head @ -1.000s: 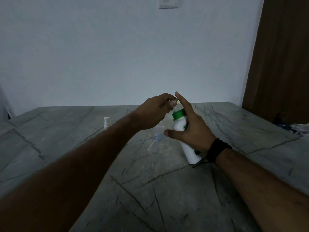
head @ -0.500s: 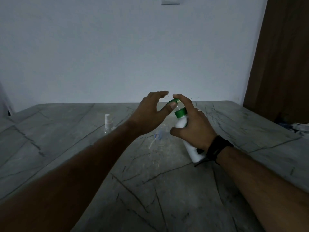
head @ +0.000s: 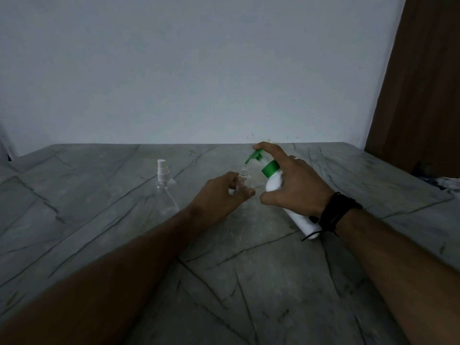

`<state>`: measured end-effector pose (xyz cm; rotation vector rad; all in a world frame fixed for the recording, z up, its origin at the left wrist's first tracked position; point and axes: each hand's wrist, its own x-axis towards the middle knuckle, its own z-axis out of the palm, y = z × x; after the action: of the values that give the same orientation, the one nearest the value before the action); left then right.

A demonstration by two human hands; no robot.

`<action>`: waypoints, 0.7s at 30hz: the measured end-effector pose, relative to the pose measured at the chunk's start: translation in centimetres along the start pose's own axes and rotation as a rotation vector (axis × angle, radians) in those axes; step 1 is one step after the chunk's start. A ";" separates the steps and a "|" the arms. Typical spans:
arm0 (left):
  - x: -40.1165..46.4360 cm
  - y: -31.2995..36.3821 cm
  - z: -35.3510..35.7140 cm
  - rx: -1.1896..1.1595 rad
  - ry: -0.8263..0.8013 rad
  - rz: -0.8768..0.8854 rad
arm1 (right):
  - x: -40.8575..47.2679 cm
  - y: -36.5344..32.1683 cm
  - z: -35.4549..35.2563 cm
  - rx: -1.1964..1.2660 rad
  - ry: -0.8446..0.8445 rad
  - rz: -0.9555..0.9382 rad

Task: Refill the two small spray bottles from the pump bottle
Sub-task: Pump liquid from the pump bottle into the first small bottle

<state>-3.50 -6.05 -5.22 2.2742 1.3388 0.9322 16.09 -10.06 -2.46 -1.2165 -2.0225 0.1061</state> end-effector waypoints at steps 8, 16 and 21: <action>-0.2 -0.1 0.2 -0.034 0.012 0.011 | 0.1 -0.3 0.2 -0.136 -0.115 -0.001; -0.5 0.2 0.0 -0.043 0.037 -0.013 | 1.3 -0.8 0.8 -0.138 -0.204 -0.006; -0.3 0.0 0.1 -0.041 0.038 -0.026 | 1.6 -0.7 1.1 -0.063 -0.187 0.010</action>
<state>-3.57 -6.33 -5.37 2.2140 1.3488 0.9896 14.46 -8.83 -2.01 -1.2976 -2.1949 0.1681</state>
